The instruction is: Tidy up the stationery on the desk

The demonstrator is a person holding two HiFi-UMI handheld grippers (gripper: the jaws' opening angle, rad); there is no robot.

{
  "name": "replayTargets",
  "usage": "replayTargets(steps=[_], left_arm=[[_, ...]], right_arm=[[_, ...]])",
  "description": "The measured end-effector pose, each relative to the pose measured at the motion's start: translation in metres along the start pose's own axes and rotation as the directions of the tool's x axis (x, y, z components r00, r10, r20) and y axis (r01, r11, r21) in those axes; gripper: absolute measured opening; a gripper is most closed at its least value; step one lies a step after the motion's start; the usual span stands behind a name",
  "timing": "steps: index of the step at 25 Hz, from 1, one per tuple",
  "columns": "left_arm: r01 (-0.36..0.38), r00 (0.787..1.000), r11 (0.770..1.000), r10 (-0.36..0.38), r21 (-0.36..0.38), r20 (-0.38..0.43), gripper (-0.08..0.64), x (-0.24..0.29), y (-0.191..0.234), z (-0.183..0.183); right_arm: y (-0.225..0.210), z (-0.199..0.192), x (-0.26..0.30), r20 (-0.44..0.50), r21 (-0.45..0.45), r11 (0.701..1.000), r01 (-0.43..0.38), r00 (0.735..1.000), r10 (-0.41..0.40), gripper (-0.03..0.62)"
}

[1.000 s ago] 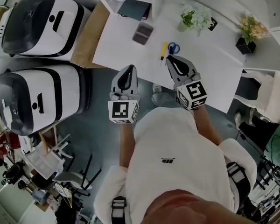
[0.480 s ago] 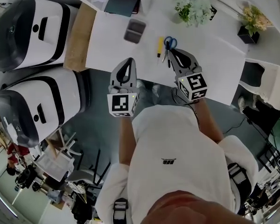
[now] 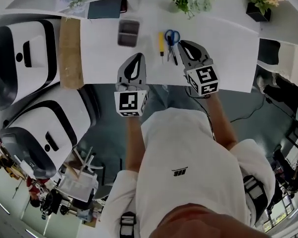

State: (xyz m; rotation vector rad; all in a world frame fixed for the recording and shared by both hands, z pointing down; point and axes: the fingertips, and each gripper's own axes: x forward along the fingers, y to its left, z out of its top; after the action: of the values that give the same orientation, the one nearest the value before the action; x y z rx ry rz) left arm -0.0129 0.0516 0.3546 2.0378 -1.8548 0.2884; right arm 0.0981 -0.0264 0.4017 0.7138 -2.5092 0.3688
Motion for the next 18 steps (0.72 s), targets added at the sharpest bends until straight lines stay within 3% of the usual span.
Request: replayTargets(steps=[9,18], left_arm=[[0.188,0.980,0.982,-0.187,0.007,-0.061,0.000,0.032,-0.014,-0.024],[0.299,0.949,0.954,-0.296,0.010,-0.105,0.000,0.059,-0.026,-0.043]], right_arm=[[-0.007,-0.027,0.016,-0.064,0.060,0.989,0.134,0.989,-0.130,0.012],[-0.011,-0.051,0.037,-0.128,0.070,0.982,0.175,0.978,-0.165,0.012]])
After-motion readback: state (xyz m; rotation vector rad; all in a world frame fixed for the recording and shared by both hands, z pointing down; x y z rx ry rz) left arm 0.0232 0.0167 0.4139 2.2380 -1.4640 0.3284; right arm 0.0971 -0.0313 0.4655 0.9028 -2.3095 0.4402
